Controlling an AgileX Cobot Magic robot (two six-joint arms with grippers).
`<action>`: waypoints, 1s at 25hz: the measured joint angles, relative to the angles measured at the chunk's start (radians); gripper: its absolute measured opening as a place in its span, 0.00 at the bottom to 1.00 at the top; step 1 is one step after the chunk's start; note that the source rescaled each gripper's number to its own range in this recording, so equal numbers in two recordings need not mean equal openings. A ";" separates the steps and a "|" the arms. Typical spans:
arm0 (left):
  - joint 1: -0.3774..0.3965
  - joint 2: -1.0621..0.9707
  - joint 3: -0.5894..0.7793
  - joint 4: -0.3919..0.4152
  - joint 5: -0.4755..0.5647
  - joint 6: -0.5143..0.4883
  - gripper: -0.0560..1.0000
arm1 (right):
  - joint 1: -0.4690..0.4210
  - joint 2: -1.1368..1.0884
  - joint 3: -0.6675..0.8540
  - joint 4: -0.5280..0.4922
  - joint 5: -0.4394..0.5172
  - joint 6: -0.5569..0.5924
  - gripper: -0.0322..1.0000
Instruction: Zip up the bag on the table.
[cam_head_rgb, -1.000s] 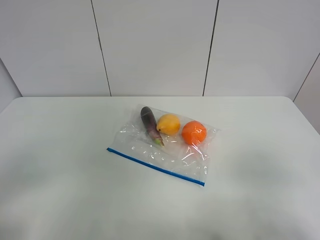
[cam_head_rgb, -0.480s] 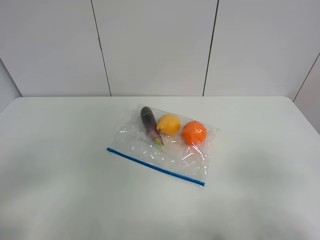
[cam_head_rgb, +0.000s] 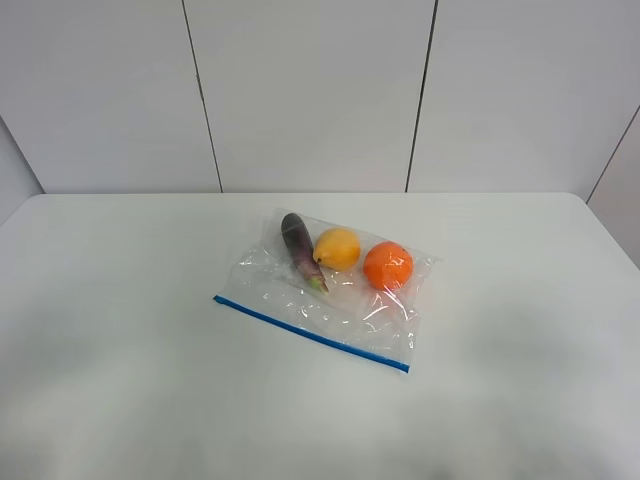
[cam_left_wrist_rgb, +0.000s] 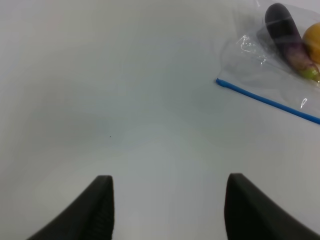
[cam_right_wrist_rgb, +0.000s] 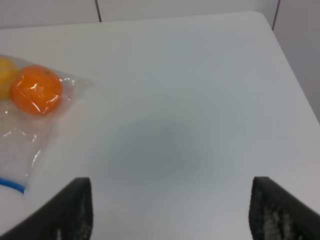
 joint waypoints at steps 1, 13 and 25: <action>0.000 0.000 0.000 0.000 0.000 0.000 0.72 | 0.000 0.000 0.000 0.000 0.000 0.000 0.95; 0.000 0.000 0.000 0.000 0.000 0.000 0.72 | 0.000 0.000 0.000 0.000 0.000 0.000 0.95; 0.000 0.000 0.000 0.000 0.000 0.000 0.72 | 0.000 0.000 0.000 0.000 -0.003 0.000 0.95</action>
